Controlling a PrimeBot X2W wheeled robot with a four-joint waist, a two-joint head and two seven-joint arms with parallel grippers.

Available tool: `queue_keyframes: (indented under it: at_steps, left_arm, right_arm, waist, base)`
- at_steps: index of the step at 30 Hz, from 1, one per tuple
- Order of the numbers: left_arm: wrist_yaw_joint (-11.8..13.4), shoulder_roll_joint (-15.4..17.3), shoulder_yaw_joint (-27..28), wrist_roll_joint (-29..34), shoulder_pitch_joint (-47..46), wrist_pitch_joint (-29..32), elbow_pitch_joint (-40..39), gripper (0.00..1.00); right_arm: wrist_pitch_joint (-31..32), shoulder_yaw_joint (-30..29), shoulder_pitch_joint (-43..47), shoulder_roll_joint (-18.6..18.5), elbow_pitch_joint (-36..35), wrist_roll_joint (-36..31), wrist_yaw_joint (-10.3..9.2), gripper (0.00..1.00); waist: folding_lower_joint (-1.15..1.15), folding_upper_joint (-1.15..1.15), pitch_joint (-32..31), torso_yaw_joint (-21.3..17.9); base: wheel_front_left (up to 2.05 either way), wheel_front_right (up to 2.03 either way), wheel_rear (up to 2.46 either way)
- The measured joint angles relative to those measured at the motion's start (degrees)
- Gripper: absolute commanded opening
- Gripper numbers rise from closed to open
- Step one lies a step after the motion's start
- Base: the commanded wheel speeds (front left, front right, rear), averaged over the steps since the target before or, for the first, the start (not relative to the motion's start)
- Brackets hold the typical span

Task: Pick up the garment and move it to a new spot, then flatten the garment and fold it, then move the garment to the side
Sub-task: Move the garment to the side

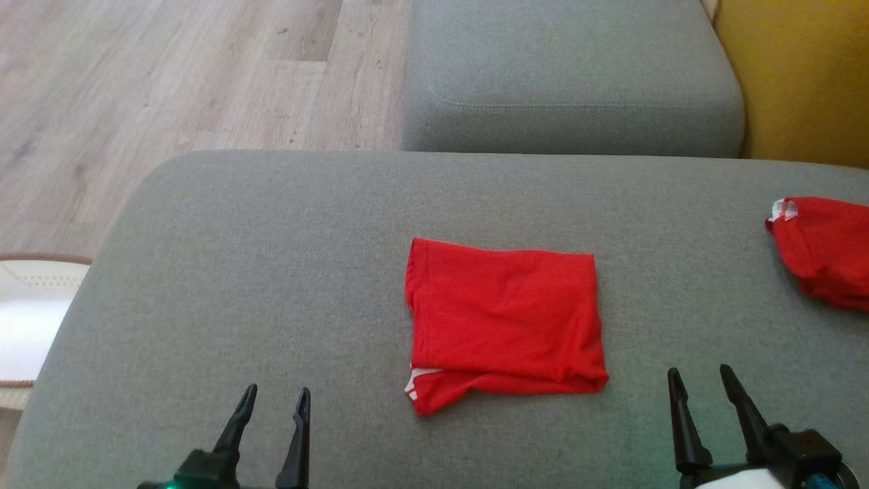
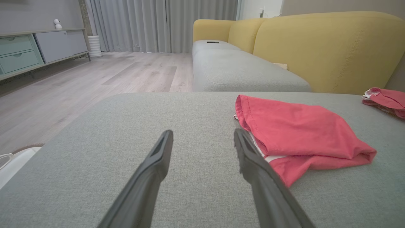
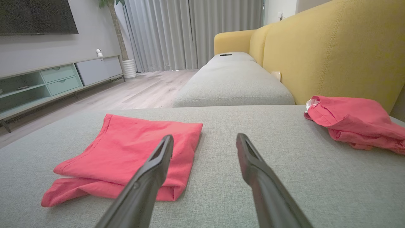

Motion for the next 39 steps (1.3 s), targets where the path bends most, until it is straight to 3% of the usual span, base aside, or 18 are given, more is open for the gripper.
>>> queue_keyframes:
  at_steps: [15, 21, 26, 35, 39]
  left_arm:
    - [0.24, 0.0, -0.63, 0.0, -0.27, 0.0, -0.67, 1.0]
    - [0.19, -0.01, -2.19, 0.0, -1.58, 0.0, -0.91, 1.0]
    - [-0.09, 0.07, -3.68, 2.35, -2.79, 0.0, -0.81, 1.0]
    - [-0.1, 0.03, -5.23, 0.02, -6.08, 0.0, -1.92, 1.0]
    - [0.49, -0.01, -6.67, -1.14, -8.28, 0.0, -3.36, 1.0]
  right_arm:
    - [0.0, 0.22, -0.49, -0.01, 0.91, 1.45, 0.0, 1.0]
    - [0.0, 1.25, -5.04, -0.51, 4.77, 9.11, 0.0, 1.0]
    - [0.2, 5.46, -11.38, -3.8, 12.39, 18.16, 0.0, 1.0]
    - [15.84, 11.02, -23.2, -10.03, 18.57, 38.39, -0.01, 1.0]
    - [21.71, 12.71, -25.7, -11.91, 20.79, 42.74, -0.01, 1.0]
  waist:
    - [0.0, 0.0, 2.91, 1.54]
    - [0.0, 0.0, 4.56, 2.73]
    - [0.0, 0.0, 5.88, 3.68]
    - [0.0, 0.0, 9.83, 5.34]
    - [0.01, 0.0, 11.52, 6.13]
  base:
    - [0.0, 0.0, 0.0]
    - [0.0, 0.0, 0.0]
    - [0.0, 0.0, 0.0]
    - [0.0, 0.0, 0.0]
    - [0.0, 0.0, 0.0]
